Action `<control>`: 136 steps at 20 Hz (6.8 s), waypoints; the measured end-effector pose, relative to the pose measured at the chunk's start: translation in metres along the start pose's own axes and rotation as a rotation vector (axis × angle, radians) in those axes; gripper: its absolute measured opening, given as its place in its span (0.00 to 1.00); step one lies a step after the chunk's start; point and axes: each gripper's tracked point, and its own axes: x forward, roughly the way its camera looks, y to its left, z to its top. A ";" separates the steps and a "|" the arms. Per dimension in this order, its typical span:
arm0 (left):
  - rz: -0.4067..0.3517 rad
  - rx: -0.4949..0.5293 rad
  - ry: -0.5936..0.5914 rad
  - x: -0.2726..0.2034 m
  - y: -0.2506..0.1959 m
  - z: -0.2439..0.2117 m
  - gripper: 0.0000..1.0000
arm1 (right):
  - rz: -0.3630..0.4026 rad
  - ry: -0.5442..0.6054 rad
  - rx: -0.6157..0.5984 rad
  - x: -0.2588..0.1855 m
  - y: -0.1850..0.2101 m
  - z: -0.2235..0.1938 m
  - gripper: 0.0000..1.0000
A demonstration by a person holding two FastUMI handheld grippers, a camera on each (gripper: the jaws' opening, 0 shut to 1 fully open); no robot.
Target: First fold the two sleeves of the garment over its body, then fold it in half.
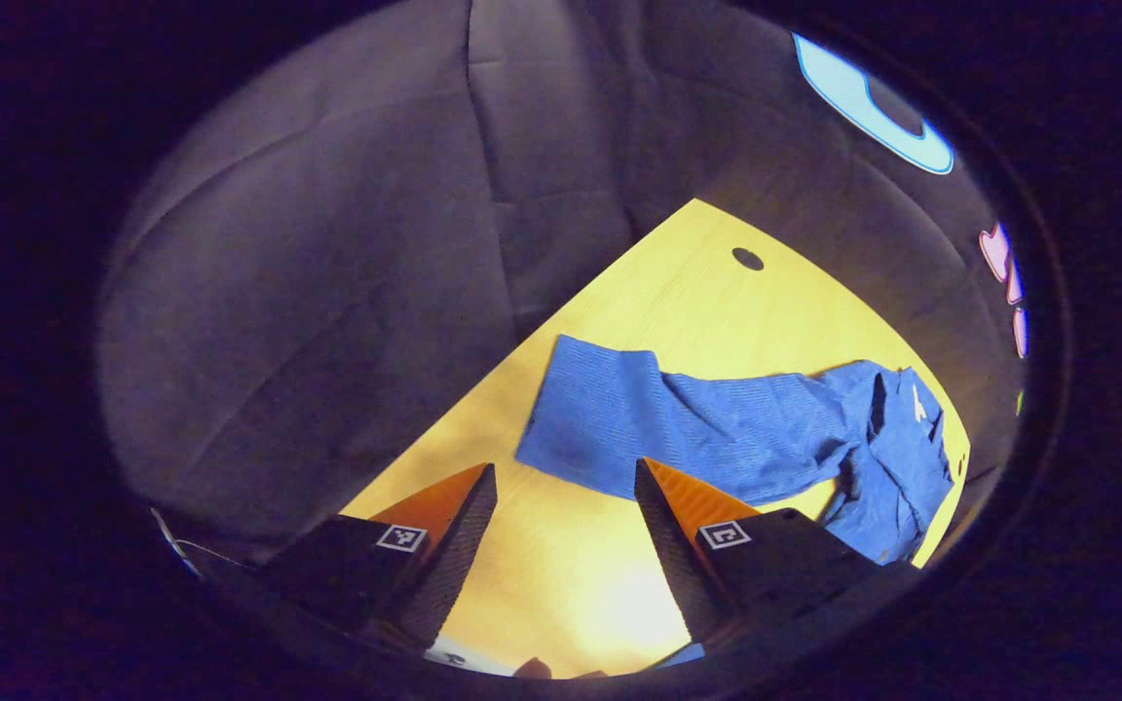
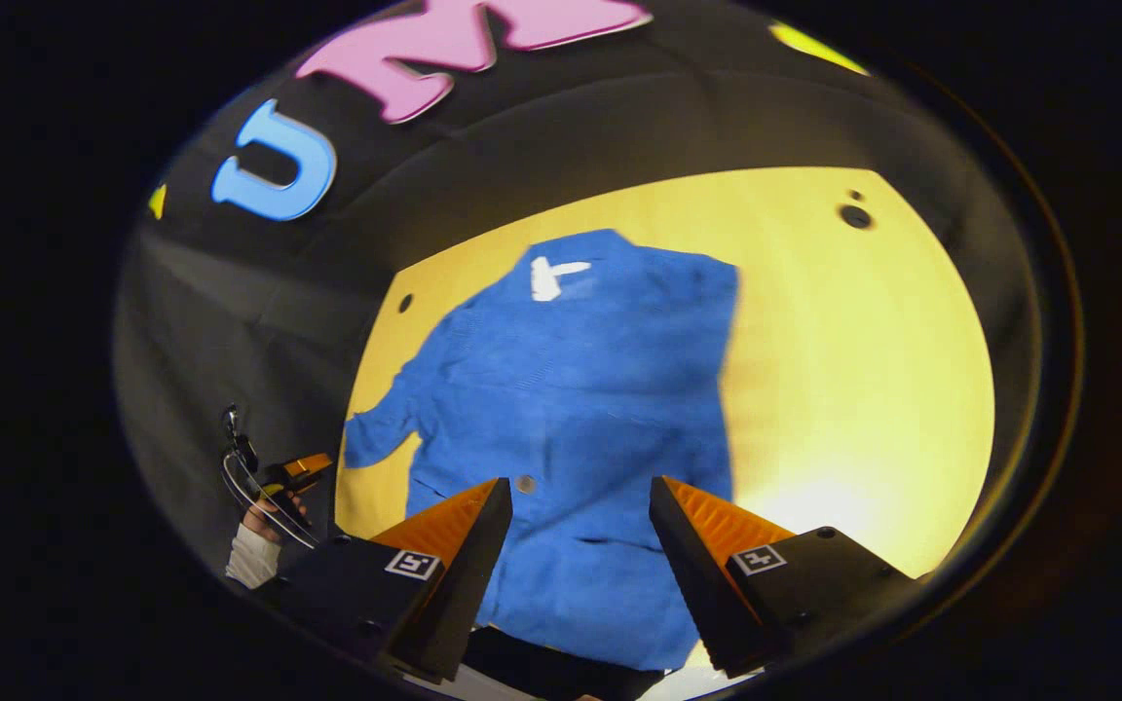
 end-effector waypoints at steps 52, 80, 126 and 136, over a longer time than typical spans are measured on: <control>-0.681 0.883 -0.311 -0.191 -0.550 -0.037 0.00 | 0.023 -0.054 0.240 -0.067 -0.089 -0.050 0.93; -0.418 0.759 0.140 -0.168 -0.433 -0.173 0.86 | 0.034 0.078 0.000 -0.054 -0.095 -0.119 0.95; -0.188 0.697 0.444 -0.081 -0.173 -0.272 0.00 | -0.365 0.349 -0.091 0.021 -0.082 -0.270 0.05; -0.373 0.618 0.313 -0.141 -0.187 -0.227 0.00 | -0.189 0.182 0.048 -0.028 -0.036 -0.208 0.05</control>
